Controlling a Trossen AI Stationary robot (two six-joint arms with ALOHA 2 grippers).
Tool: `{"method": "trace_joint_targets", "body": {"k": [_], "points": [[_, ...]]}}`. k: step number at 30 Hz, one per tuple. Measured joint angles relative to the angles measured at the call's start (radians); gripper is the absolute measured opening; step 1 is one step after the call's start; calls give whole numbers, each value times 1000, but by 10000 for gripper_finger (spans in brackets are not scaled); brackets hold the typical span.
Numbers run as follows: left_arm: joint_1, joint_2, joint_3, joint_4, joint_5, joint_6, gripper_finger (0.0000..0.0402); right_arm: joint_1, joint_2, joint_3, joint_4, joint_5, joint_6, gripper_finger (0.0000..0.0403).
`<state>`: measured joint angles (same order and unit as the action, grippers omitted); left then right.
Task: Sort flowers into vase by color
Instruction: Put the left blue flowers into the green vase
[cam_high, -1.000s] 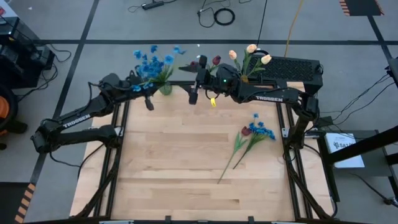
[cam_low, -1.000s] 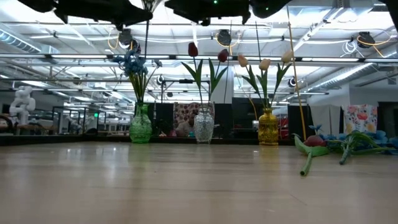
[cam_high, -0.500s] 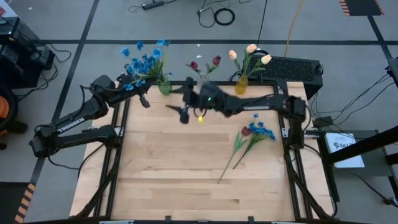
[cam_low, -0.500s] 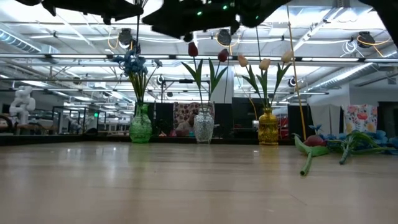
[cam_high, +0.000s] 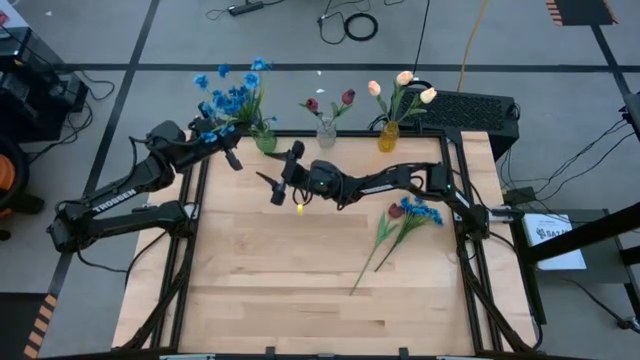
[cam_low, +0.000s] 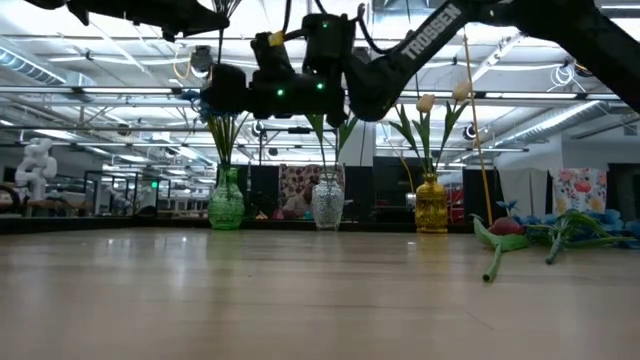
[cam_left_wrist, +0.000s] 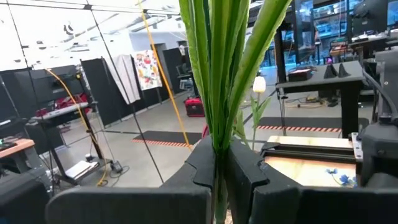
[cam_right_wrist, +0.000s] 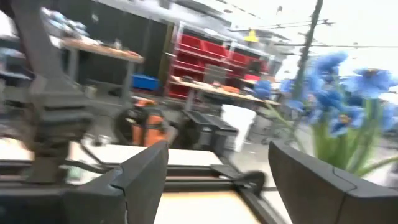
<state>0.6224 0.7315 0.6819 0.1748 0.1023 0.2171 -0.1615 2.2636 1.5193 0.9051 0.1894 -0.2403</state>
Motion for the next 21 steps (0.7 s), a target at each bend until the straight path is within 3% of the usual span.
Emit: {"method": "trace_joint_targets", "body": {"k": [7, 13, 21], "points": [[0, 0, 0, 23, -20, 6, 18, -7, 63, 116, -91, 100, -27, 269], [0, 1, 0, 64, -29, 6, 18, -19, 123, 250, -201, 129, 44, 269], [5, 21, 0, 86, -53, 39, 18, -57, 138, 264, -278, 180, 161, 270]]}}
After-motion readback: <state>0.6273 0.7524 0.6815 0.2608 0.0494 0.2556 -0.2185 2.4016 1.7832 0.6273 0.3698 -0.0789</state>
